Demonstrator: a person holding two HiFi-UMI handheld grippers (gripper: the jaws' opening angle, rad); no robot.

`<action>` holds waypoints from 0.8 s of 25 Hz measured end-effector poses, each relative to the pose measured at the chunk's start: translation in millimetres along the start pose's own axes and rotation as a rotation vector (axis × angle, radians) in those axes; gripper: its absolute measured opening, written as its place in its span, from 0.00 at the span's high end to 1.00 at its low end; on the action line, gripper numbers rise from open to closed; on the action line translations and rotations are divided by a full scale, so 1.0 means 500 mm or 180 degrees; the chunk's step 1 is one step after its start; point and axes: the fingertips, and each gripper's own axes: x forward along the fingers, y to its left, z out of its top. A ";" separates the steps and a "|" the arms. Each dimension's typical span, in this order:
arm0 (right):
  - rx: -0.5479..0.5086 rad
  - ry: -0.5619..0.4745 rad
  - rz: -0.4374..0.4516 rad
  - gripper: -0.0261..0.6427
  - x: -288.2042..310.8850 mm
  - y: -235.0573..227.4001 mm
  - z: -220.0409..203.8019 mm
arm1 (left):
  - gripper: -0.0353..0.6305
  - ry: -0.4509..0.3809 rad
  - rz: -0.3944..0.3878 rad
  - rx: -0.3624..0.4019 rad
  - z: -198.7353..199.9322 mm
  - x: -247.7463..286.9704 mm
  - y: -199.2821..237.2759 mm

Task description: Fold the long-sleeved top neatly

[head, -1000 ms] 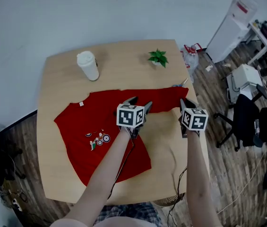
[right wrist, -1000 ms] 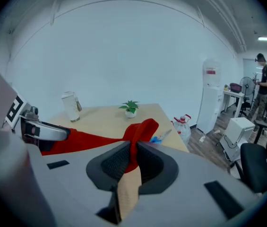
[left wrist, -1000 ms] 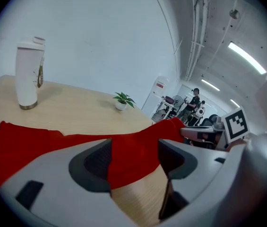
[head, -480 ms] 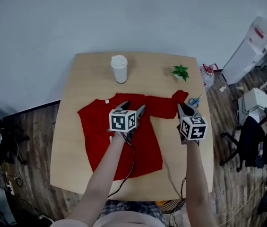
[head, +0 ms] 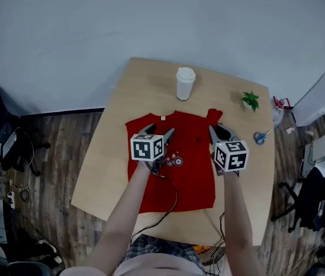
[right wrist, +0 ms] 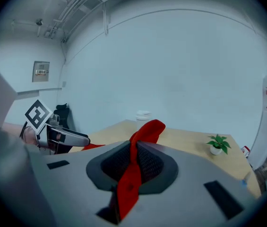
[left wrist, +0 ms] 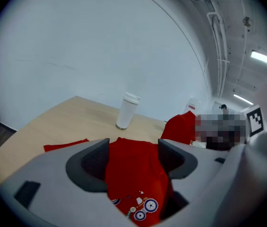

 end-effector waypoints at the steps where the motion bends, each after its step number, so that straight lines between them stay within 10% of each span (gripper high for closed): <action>1: -0.0026 -0.0001 0.0072 0.89 0.012 0.025 0.006 | 0.49 -0.0011 0.0040 -0.0022 -0.001 -0.015 0.015; 20: -0.0430 0.0326 0.1167 0.89 0.228 0.443 -0.042 | 0.49 -0.0103 0.0634 -0.0369 -0.077 -0.218 0.254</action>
